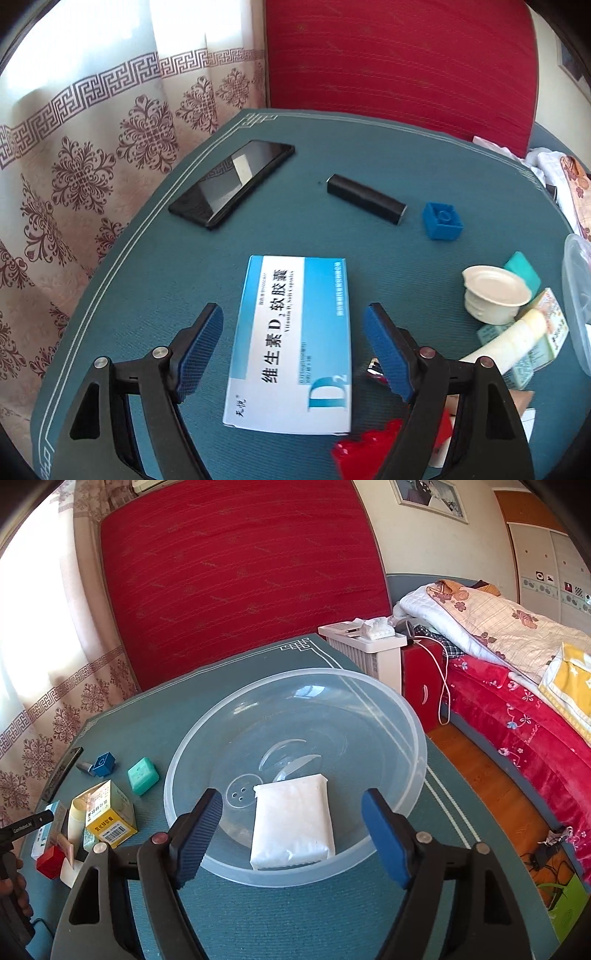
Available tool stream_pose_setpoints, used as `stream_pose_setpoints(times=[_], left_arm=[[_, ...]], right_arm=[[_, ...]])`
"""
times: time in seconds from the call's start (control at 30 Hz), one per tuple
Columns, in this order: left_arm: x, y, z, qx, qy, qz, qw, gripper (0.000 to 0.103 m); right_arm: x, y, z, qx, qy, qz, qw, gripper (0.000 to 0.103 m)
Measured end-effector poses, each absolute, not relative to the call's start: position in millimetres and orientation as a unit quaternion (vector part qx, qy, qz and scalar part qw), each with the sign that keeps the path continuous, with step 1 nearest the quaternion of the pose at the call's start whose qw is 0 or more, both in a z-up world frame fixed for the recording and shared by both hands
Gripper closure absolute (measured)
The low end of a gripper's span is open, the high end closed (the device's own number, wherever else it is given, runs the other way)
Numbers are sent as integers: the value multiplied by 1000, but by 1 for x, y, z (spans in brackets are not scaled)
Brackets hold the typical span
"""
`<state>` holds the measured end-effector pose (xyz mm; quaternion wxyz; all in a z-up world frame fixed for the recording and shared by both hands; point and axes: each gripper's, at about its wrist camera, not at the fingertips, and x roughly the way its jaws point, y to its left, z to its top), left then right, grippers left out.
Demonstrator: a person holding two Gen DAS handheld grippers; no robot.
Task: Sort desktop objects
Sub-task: 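Carry the vitamin box into the clear bowl and open the left gripper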
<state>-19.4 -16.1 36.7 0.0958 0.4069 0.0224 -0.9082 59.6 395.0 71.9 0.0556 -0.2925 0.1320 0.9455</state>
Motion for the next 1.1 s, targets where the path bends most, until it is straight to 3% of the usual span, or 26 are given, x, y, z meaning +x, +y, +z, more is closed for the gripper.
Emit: stream_pose_setpoints(times=[0.33,0.4,0.6,1.1], left_arm=[[-31,-23,16,429,32,-898,92,22],[-30,-23,18,425,31,-900,95,34],[-23,-13,36,405,33,-909,89,35],[-16,132,78,376,-20,-924,-74,35]], right_arm=[[62,393,72,-290,134,946,59,22],[62,394,73,-287,134,946,60,22],[64,395,76,-280,132,949,63,22],[73,413,88,-256,128,955,80,22]])
